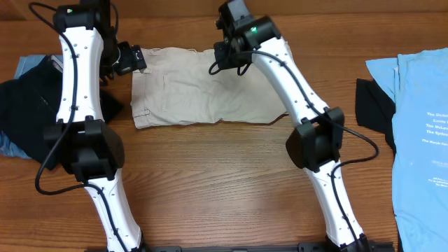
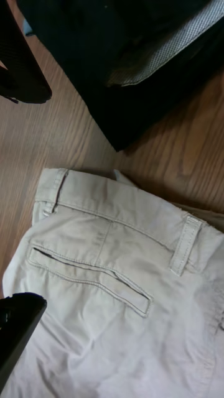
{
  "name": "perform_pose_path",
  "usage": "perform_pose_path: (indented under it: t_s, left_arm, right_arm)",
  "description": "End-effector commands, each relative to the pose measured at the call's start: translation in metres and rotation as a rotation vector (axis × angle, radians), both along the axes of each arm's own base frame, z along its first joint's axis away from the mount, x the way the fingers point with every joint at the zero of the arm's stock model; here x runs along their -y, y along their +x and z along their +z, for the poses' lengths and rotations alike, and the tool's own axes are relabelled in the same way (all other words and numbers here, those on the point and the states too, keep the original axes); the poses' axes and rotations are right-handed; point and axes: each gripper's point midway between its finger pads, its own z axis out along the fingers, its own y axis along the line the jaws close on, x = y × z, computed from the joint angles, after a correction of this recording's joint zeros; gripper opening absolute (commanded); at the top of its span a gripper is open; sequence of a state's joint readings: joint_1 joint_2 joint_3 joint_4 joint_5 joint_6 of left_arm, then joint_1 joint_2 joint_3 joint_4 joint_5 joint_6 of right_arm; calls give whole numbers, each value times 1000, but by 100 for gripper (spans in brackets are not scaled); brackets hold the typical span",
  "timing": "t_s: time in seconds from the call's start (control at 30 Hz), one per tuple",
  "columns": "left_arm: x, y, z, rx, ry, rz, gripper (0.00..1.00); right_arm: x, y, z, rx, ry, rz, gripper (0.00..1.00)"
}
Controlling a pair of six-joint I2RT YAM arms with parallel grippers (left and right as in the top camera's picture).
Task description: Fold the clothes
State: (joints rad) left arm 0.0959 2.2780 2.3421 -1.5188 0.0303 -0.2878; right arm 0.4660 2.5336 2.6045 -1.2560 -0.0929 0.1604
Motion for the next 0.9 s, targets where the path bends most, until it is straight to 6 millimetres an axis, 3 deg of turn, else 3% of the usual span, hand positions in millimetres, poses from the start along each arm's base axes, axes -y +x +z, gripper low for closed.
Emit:
perform_pose_path:
  t_s: [0.0,0.13,0.23,0.33,0.47,0.87]
  left_arm:
    - [13,-6,-19,-42,-78,-78,100]
    - [31,-12,-65,-87,-182,-94,100]
    - [38,-20,-99,-113,-223,-93,100]
    - [38,-20,-106,-109,-223,-92,100]
    - [38,-16,-113,-88,-219,-92,100]
    - [42,-27,-152,-92,-240,-87,99]
  right_arm:
    - [0,-13,-5,-38,-21,10,7]
    - [3,-22,-41,-110,-46,-5,7]
    - [-8,-28,-75,-156,11,24,7]
    - [-15,-38,-102,-201,57,46,7]
    - [-10,-48,-130,-232,42,44,7]
    - [-8,-52,-135,-245,35,43,7]
